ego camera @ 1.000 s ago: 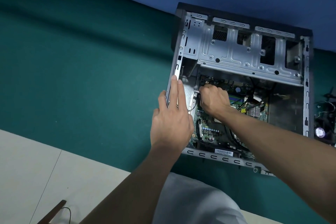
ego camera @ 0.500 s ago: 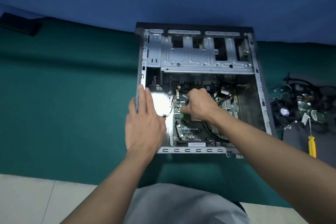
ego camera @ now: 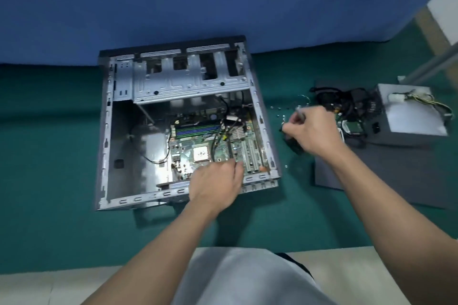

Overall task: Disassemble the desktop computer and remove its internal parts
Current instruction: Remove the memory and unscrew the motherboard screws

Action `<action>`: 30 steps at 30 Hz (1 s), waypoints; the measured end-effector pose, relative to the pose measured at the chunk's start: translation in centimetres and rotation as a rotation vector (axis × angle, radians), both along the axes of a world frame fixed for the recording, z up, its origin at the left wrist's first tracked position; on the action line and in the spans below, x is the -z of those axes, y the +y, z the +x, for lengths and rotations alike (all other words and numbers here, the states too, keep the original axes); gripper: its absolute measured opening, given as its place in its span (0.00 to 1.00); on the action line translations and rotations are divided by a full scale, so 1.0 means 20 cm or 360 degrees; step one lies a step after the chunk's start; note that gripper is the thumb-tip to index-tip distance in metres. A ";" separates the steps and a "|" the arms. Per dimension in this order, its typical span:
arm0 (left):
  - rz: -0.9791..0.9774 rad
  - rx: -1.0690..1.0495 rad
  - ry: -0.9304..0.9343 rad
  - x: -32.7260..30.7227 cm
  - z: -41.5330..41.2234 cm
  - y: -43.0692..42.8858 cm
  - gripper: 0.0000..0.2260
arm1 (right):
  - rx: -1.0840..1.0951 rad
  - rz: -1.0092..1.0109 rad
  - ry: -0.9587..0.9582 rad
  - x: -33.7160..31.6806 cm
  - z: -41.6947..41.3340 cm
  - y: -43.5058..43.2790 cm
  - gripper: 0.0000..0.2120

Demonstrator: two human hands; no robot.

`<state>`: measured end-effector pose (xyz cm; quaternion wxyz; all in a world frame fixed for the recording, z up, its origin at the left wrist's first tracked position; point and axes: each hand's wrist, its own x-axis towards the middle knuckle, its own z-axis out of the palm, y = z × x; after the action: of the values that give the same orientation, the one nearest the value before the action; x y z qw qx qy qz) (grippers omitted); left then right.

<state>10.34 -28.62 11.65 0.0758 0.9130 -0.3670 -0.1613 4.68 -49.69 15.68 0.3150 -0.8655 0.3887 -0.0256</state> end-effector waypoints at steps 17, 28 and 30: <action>0.0234 -0.0062 0.0113 0.06 0.04 -0.01 0.16 | 0.0051 0.0387 0.0543 0.63 -0.20 0.02 0.12; -0.0073 -0.0405 0.0903 0.02 0.24 0.00 0.14 | 0.0343 0.0752 0.0007 0.16 -0.11 -0.01 0.07; -0.0171 -0.0560 0.0951 0.04 0.34 0.01 0.16 | 0.0278 0.0904 -0.0123 -0.01 -0.01 0.05 0.07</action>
<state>17.14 -28.36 10.81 0.2546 0.8694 -0.1737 -0.3862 4.40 -48.75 15.98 0.5557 -0.7044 0.4410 0.0243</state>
